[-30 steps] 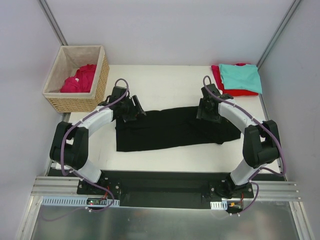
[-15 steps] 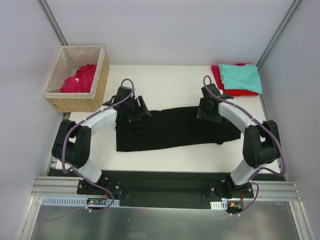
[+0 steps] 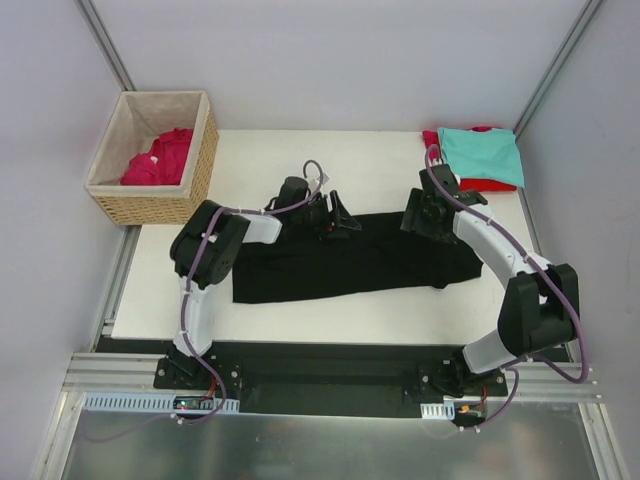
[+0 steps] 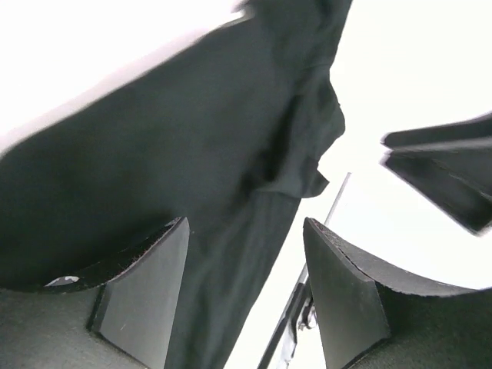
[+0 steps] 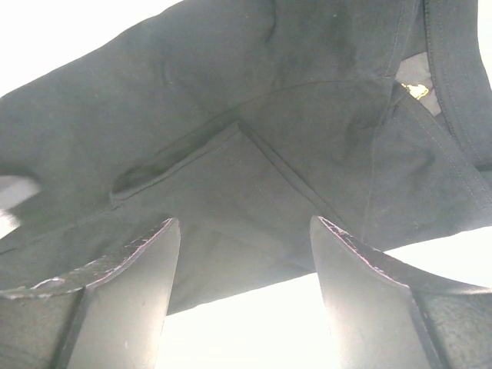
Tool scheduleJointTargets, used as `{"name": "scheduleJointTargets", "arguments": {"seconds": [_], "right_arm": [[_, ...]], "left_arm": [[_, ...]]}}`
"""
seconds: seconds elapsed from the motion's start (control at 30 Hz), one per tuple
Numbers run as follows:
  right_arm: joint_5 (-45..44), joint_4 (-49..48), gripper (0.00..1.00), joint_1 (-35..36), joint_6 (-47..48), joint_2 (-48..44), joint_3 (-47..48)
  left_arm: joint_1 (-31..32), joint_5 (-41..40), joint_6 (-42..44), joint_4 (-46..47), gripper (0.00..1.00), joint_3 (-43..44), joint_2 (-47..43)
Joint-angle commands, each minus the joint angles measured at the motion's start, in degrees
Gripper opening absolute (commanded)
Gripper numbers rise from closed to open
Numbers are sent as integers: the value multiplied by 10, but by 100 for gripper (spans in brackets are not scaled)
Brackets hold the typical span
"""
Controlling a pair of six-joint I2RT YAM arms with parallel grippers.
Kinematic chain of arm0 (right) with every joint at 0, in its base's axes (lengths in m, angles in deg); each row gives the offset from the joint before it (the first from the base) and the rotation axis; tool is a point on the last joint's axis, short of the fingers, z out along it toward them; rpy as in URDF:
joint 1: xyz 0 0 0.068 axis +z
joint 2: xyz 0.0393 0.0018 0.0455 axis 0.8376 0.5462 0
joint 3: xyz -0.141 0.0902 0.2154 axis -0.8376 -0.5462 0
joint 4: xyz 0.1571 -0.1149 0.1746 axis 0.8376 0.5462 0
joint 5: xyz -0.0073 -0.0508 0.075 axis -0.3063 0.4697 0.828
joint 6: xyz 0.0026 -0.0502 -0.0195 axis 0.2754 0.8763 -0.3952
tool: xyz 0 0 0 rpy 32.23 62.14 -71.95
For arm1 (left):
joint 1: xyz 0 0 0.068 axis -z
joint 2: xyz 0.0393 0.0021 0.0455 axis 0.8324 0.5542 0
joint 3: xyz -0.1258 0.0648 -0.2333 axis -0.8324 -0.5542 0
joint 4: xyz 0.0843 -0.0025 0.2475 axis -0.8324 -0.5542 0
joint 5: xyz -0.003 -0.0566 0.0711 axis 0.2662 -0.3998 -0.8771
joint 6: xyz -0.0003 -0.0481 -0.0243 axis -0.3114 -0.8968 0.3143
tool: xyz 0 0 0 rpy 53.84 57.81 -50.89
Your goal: Fold and stack the t-shirts
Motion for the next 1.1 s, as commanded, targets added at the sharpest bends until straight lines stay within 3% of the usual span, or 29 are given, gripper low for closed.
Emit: {"name": "scheduleJointTargets", "arguments": {"seconds": [0.0, 0.27, 0.4, 0.6, 0.63, 0.77, 1.07], "right_arm": [[-1, 3, 72, -3, 6, -25, -6], [-81, 13, 73, -10, 15, 33, 30], [-89, 32, 72, -21, 26, 131, 76], [-86, 35, 69, -21, 32, 184, 99], [-83, 34, 66, -21, 31, 186, 102], [-85, 35, 1, -21, 29, 189, 124], [-119, 48, 1, 15, 40, 175, 169]], "left_arm": [[7, 67, -113, 214, 60, -27, 63], [8, 68, -125, 260, 60, -58, 91], [8, 70, -143, 284, 60, -63, 104], [8, 75, -150, 304, 60, -80, 101], [8, 75, -149, 305, 60, -81, 101], [8, 77, -151, 313, 60, -86, 101], [8, 75, -155, 324, 59, -91, 104]]}}
